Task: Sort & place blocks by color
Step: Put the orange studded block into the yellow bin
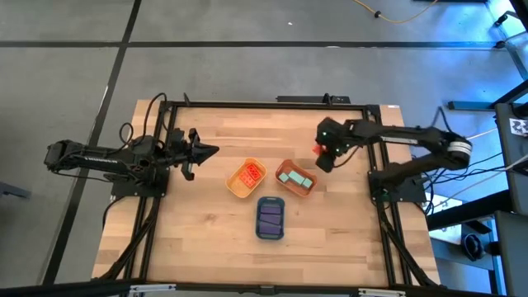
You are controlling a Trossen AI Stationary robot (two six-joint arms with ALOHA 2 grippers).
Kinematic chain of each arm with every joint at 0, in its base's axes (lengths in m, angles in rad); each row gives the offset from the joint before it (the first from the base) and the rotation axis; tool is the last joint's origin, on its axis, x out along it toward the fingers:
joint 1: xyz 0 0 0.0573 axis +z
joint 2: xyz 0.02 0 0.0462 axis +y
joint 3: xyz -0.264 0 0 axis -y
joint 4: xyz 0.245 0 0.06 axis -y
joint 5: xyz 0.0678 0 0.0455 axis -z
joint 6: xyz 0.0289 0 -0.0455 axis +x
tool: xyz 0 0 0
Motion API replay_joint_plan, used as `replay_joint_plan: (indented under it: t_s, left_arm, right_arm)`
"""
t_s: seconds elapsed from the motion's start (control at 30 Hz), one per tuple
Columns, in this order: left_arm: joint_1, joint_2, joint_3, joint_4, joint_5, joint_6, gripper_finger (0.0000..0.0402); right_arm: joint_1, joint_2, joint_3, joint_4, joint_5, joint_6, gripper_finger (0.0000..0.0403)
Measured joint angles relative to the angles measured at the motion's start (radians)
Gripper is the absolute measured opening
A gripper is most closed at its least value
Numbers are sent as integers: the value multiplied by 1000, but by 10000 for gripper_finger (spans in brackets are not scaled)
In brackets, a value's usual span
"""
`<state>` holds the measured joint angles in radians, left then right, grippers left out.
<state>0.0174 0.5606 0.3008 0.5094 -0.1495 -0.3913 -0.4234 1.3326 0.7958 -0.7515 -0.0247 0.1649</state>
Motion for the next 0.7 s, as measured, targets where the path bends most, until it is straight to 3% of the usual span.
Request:
replay_joint_plan:
  t_s: [0.2,0.4,0.5,0.7]
  left_arm:
    - [0,0,0,4,-9,0,1]
    - [0,0,0,4,-26,3,1]
    - [0,0,0,0,-25,9,1]
    - [0,10,0,-1,-16,9,1]
  right_arm:
    - [92,-114,111,173,-4,102,141]
    - [184,-172,126,516,-137,160,141]
    - [244,-171,123,607,-167,196,141]
    - [405,-166,123,674,-83,224,141]
